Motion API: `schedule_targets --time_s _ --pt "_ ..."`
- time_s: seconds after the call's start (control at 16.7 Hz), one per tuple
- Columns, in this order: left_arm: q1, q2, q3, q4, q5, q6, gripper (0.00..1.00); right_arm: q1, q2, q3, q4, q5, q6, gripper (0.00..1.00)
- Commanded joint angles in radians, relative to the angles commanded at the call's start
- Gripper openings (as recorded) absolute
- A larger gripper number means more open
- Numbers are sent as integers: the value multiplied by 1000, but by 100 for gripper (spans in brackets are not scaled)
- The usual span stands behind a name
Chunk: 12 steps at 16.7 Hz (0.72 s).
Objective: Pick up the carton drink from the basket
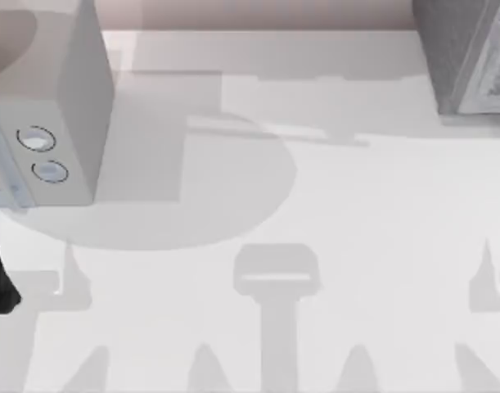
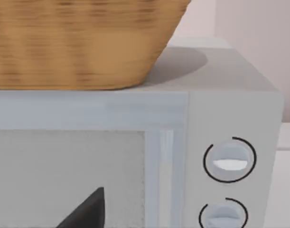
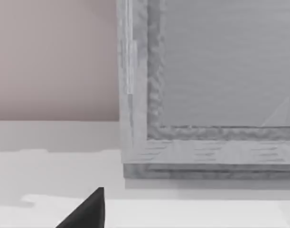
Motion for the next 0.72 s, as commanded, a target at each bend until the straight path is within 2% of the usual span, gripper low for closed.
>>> schedule_targets --time_s 0.36,0.72 --pt "39 109 78 39 41 -3 100 0 0 0 0 0 0 100" --pt "163 543 362 197 173 5 100 0 0 0 0 0 0 100"
